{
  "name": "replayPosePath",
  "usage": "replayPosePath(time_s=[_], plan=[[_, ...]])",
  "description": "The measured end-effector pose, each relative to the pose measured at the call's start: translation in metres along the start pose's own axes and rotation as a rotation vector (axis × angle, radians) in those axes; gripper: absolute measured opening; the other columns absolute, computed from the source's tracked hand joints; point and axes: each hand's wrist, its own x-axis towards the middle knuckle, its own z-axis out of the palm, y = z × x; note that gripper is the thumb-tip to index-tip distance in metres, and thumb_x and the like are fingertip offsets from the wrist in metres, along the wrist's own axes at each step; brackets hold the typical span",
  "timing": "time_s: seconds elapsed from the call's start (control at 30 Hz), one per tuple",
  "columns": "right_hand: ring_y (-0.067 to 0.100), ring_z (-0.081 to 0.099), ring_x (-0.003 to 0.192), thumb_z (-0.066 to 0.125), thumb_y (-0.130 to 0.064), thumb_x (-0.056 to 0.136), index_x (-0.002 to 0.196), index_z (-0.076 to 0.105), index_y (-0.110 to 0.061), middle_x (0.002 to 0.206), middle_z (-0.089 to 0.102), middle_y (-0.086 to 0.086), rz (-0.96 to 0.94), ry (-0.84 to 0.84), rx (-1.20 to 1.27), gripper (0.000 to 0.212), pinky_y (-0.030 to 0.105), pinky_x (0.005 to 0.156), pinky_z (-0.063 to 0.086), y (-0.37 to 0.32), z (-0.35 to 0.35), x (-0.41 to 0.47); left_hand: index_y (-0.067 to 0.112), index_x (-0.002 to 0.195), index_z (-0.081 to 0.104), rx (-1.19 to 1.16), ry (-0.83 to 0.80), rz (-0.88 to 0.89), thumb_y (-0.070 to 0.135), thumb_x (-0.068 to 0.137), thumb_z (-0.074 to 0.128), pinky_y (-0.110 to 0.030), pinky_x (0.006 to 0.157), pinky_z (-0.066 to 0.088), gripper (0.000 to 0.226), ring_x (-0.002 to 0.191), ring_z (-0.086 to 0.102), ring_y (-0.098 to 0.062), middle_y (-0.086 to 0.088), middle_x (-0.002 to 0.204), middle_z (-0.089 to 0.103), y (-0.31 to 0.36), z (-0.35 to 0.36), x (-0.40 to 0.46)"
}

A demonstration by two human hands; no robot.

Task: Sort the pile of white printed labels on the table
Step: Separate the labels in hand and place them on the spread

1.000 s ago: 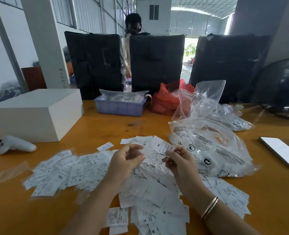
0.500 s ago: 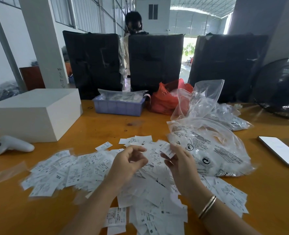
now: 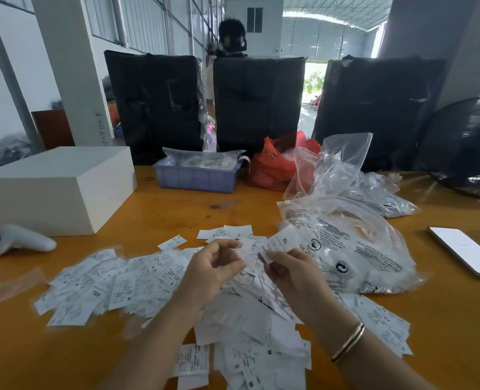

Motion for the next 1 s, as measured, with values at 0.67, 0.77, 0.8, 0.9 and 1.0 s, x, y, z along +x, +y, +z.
replayPosePath(time_s=[0.67, 0.77, 0.8, 0.9, 1.0], plan=[[0.021, 0.067, 0.093, 0.071, -0.014, 0.081, 0.093, 0.069, -0.014, 0.094, 0.073, 0.006, -0.123, 0.079, -0.159, 0.012, 0.032, 0.085, 0.047, 0.020, 0.007, 0.001, 0.027, 0.098, 0.065, 0.052, -0.033, 0.048, 0.007, 0.080, 0.073, -0.007, 0.066, 0.048, 0.028, 0.077, 0.066, 0.001, 0.017, 0.073, 0.069, 0.002, 0.003, -0.002], [0.023, 0.066, 0.096, 0.072, -0.018, 0.079, 0.092, 0.070, -0.013, 0.096, 0.073, 0.007, -0.117, 0.067, -0.248, 0.014, 0.036, 0.088, 0.046, 0.021, 0.008, -0.002, 0.028, 0.097, 0.065, 0.053, -0.022, 0.038, 0.008, 0.080, 0.074, -0.007, 0.066, 0.049, 0.027, 0.077, 0.066, 0.002, 0.017, 0.074, 0.069, 0.002, 0.003, -0.001], [0.024, 0.066, 0.096, 0.073, -0.020, 0.079, 0.093, 0.070, -0.012, 0.096, 0.073, 0.007, -0.114, 0.051, -0.286, 0.017, 0.037, 0.087, 0.046, 0.020, 0.008, -0.003, 0.028, 0.097, 0.065, 0.045, -0.013, 0.031, 0.009, 0.080, 0.074, -0.007, 0.066, 0.049, 0.027, 0.077, 0.067, 0.002, 0.017, 0.074, 0.069, 0.002, 0.003, -0.001], [0.012, 0.066, 0.073, 0.076, -0.026, 0.075, 0.090, 0.070, -0.014, 0.083, 0.072, 0.002, -0.081, 0.024, -0.415, 0.020, 0.029, 0.069, 0.049, 0.016, 0.008, -0.006, 0.029, 0.097, 0.067, 0.033, -0.002, 0.009, 0.015, 0.079, 0.076, -0.009, 0.066, 0.050, 0.025, 0.083, 0.067, 0.002, 0.018, 0.080, 0.071, 0.003, 0.002, 0.000], [0.000, 0.059, 0.051, 0.074, -0.027, 0.078, 0.085, 0.070, -0.017, 0.068, 0.070, -0.005, -0.057, 0.013, -0.505, 0.013, 0.017, 0.048, 0.044, 0.014, 0.007, -0.008, 0.029, 0.094, 0.068, 0.030, 0.002, -0.006, 0.017, 0.077, 0.077, -0.008, 0.065, 0.049, 0.022, 0.088, 0.065, 0.008, 0.020, 0.084, 0.072, 0.002, 0.002, -0.001]])
